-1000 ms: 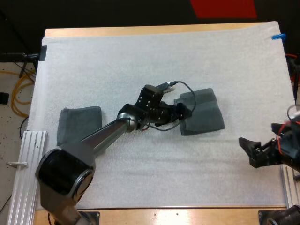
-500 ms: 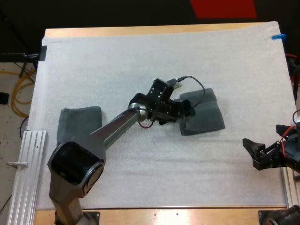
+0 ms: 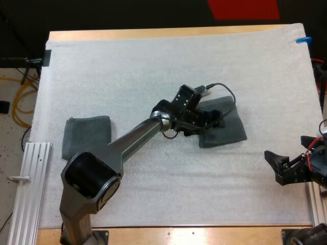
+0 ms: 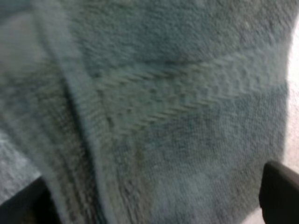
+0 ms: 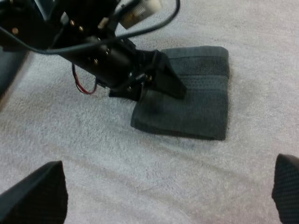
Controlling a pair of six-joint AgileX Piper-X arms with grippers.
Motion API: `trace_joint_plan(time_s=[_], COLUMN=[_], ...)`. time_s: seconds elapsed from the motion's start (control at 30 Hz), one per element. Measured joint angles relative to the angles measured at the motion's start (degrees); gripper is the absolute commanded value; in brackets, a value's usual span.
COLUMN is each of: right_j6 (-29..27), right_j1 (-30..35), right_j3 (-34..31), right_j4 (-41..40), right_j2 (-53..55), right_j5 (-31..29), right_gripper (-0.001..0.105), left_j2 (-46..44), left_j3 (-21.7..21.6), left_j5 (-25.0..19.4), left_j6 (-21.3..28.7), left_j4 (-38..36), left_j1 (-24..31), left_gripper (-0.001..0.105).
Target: Pick towel from pile fold and stack
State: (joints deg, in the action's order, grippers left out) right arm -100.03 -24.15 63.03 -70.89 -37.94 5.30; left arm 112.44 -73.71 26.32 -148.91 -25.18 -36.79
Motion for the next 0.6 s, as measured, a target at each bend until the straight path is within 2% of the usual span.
trace_joint_plan(time_s=[0.07,0.17,0.27,0.33,0.43,0.53,0.6], right_j6=[0.6,1.0,1.0,1.0,1.0,1.0,1.0], right_j1=[0.0,0.0,0.0,0.0,0.0,0.0,0.0], right_j3=[0.0,0.0,0.0,0.0,0.0,0.0,0.0], right_j4=[0.0,0.0,0.0,0.0,0.0,0.0,0.0], right_j2=[0.0,0.0,0.0,0.0,0.0,0.0,0.0], right_j5=[0.0,0.0,0.0,0.0,0.0,0.0,0.0], right_gripper=[0.086,0.086,0.086,0.086,0.086,0.086,0.086], left_j2=[0.0,0.0,0.0,0.0,0.0,-0.2,-1.2], left_j3=[0.0,0.0,0.0,0.0,0.0,0.0,0.0], left_j5=[0.2,0.1,0.1,0.1,1.2,1.3,-0.4], left_j6=[-0.2,-0.4,-0.4,-0.4,2.4,7.7,11.6], left_j4=[0.0,0.0,0.0,0.0,0.0,-1.4,-4.0], left_j1=[-0.2,-0.1,0.0,0.0,0.0,0.0,0.2], left_gripper=[0.077,0.064,0.043,0.024,0.001,0.0,0.0])
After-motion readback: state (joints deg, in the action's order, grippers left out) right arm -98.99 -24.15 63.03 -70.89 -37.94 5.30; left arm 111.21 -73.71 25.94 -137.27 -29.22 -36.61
